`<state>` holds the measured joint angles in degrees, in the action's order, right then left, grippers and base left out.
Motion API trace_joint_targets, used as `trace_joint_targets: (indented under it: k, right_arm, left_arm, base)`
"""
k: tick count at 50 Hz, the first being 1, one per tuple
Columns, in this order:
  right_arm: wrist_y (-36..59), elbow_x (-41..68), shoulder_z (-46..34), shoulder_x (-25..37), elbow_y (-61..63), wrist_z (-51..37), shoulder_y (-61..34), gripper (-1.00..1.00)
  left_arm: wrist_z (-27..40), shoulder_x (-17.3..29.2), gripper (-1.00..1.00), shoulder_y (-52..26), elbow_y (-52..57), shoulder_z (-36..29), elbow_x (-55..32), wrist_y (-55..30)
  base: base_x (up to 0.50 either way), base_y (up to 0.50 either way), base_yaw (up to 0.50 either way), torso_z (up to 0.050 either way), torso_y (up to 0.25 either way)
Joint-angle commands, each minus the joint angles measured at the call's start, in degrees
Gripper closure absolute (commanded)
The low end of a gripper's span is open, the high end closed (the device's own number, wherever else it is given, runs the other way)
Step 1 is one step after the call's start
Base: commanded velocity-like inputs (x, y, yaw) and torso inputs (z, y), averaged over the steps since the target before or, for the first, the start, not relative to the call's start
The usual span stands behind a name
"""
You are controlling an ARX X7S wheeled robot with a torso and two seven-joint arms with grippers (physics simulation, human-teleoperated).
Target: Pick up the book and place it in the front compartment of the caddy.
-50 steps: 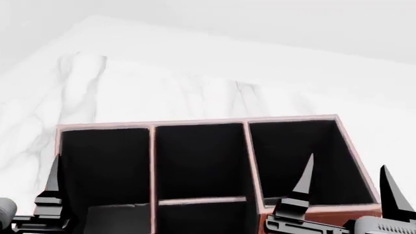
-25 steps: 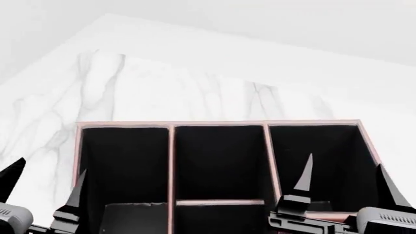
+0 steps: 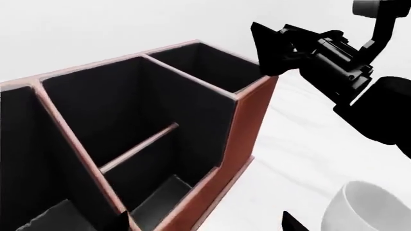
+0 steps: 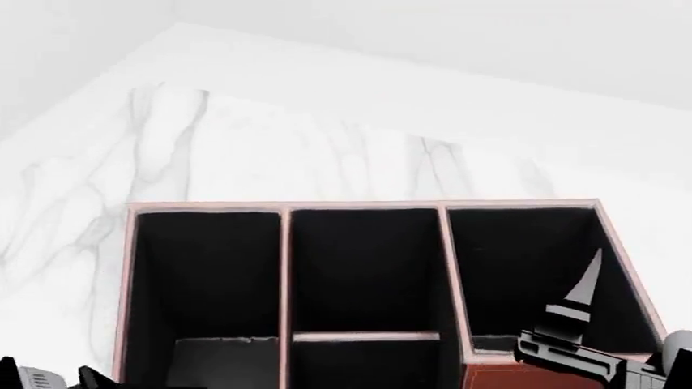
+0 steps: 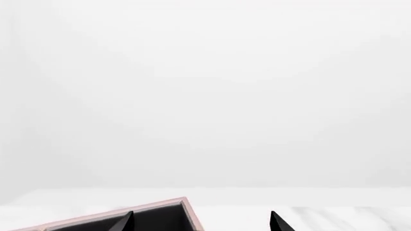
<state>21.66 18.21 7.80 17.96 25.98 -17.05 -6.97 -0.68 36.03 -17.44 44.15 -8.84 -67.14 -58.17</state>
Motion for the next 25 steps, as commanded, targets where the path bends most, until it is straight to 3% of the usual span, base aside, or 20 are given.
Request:
trace_joint_targets:
  k: [1,25]
  right_arm:
    - [-0.42,-0.39,1.07,0.6,-0.92,-0.78,-0.23,-1.0]
    - [-1.05,-0.17,0.81,0.94,-1.32,-0.89,0.06,-1.0]
  left_arm:
    - [-0.04,2.97,-1.0,-3.27,1.71,-0.91,-10.83,-5.91]
    - [-4.39,3.69,-1.0,-3.12,2.48,-4.73,-8.16,-6.45]
  base:
    - [0.0,0.0,0.0,0.0,0.0]
    - [0.0,0.0,0.0,0.0,0.0]
